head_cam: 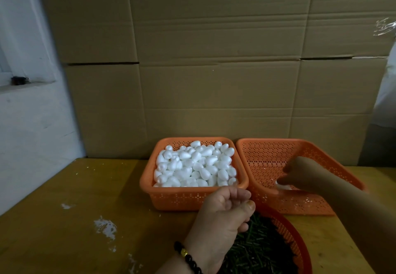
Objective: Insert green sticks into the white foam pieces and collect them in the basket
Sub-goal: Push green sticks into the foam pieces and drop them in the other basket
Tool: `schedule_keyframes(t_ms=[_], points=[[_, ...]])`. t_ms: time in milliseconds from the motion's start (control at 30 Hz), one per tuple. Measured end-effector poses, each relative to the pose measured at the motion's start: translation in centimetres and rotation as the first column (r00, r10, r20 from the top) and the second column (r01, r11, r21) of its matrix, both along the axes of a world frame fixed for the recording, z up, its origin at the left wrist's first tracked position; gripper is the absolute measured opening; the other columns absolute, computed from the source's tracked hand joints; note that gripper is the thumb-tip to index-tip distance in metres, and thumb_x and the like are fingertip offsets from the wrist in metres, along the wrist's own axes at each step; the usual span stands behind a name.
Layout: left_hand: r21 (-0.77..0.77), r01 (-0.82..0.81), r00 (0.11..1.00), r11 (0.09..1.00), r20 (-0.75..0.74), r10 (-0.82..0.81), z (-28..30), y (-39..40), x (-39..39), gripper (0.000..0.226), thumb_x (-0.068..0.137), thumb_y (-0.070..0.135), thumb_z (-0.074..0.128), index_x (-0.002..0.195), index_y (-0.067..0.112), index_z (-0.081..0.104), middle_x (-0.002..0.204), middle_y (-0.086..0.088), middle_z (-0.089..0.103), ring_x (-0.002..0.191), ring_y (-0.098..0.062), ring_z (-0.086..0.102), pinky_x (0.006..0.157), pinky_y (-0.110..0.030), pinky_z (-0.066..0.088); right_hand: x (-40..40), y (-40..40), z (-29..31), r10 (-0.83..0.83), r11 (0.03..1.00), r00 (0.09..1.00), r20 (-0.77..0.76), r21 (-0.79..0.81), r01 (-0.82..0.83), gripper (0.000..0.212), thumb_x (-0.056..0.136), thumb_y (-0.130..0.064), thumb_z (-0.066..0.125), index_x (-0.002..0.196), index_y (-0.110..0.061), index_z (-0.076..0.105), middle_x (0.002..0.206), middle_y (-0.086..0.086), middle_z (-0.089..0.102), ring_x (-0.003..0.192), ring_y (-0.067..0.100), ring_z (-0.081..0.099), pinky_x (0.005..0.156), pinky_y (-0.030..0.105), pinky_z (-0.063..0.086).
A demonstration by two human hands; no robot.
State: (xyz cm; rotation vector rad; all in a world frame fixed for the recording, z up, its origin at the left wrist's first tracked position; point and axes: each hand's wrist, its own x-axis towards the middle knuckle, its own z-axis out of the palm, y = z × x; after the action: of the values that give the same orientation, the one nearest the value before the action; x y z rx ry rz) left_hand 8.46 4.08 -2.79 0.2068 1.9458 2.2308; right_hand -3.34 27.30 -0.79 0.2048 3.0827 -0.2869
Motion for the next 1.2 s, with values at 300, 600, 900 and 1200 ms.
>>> schedule_keyframes(t_ms=[300, 600, 900, 1200], points=[[-0.123, -0.185, 0.968, 0.975, -0.194, 0.159, 1.9, -2.7, -2.2, 0.012, 0.086, 0.013, 0.068, 0.093, 0.024, 0.069, 0.078, 0.007, 0.065, 0.068, -0.001, 0.061, 0.064, -0.02, 0.052, 11.1, -5.0, 0.0, 0.359, 0.881, 0.755, -0.548, -0.069, -0.469, 0.014, 0.08, -0.031, 0.06, 0.087, -0.043, 0.059, 0.091, -0.021, 0.056, 0.077, -0.003, 0.058, 0.069, 0.02, 0.054], [-0.834, -0.359, 0.889, 0.418, -0.443, -0.119, 4.6, -2.7, -8.5, 0.033, 0.09, 0.016, 0.053, 0.119, 0.031, 0.061, 0.129, 0.005, 0.056, 0.121, -0.016, 0.049, 0.106, -0.039, 0.037, 14.6, -7.3, -1.2, 0.614, 0.789, 0.785, -0.078, 0.05, -0.612, 0.044, 0.085, -0.06, 0.05, 0.127, -0.059, 0.036, 0.127, -0.034, 0.033, 0.127, -0.008, 0.024, 0.08, -0.001, -0.015], [-0.978, -0.037, 0.964, 0.205, -0.089, -0.251, 4.7, -0.2, -11.3, 0.022, 0.097, 0.032, 0.048, 0.115, 0.028, 0.06, 0.116, 0.015, 0.064, 0.115, 0.0, 0.05, 0.103, -0.02, 0.024, 13.8, -8.0, -4.1, 0.636, 0.766, 0.762, -0.123, -0.013, -0.642, 0.047, 0.089, -0.05, 0.052, 0.129, -0.055, 0.028, 0.122, -0.025, 0.039, 0.121, 0.0, 0.036, 0.105, 0.024, 0.032], [-0.981, -0.186, 0.896, -0.063, -0.143, -0.421, 3.9, 0.4, -13.3, 0.024, 0.092, 0.013, 0.058, 0.116, 0.013, 0.06, 0.119, -0.009, 0.063, 0.107, -0.024, 0.06, 0.086, -0.029, 0.046, 13.8, -9.0, -3.9, 0.647, 0.757, 0.742, -0.178, 0.027, -0.653, 0.023, 0.092, -0.039, 0.048, 0.115, -0.034, 0.047, 0.117, -0.013, 0.042, 0.114, 0.005, 0.041, 0.097, 0.02, 0.032]])
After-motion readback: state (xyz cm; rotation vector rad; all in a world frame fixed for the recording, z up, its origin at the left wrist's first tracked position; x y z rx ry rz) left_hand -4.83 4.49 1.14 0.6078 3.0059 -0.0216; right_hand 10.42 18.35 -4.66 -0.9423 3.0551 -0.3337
